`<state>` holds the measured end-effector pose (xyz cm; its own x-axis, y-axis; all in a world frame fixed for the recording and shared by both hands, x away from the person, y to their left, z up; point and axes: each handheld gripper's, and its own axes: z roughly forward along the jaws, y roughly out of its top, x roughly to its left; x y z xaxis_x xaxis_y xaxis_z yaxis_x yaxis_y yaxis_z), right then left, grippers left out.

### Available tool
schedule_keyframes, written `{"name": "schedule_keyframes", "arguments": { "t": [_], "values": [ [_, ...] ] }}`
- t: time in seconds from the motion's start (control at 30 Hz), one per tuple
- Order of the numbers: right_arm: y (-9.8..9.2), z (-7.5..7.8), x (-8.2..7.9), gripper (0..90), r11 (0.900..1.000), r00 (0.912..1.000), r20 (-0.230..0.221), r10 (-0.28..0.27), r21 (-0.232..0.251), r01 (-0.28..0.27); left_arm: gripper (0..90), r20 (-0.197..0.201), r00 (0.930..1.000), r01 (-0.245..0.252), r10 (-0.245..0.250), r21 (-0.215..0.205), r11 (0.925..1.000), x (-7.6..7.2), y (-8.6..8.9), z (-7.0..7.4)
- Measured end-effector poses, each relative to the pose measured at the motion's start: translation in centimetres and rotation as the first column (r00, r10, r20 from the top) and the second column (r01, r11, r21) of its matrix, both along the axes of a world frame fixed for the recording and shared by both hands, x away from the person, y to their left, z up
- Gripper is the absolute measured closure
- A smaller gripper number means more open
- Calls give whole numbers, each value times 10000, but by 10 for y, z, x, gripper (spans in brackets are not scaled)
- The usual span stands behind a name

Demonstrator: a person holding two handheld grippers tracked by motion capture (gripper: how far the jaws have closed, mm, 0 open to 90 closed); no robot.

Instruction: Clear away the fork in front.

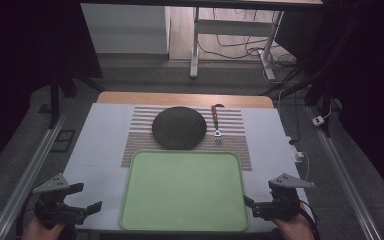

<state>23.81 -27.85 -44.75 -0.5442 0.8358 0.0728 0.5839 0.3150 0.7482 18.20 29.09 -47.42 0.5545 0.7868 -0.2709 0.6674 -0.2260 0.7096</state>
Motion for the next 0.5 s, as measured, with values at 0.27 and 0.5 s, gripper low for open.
{"name": "schedule_keyframes", "arguments": {
  "t": [0.27,0.5],
  "values": [
    [5,1,7,0,9993,9991,209,376,-21,-376,0,-10,10000,12,-12,26,10000,0,0,0],
    [8,0,15,0,9976,9977,-146,655,222,-651,1,-25,10000,4,-4,29,10000,0,-1,0]
  ]
}}
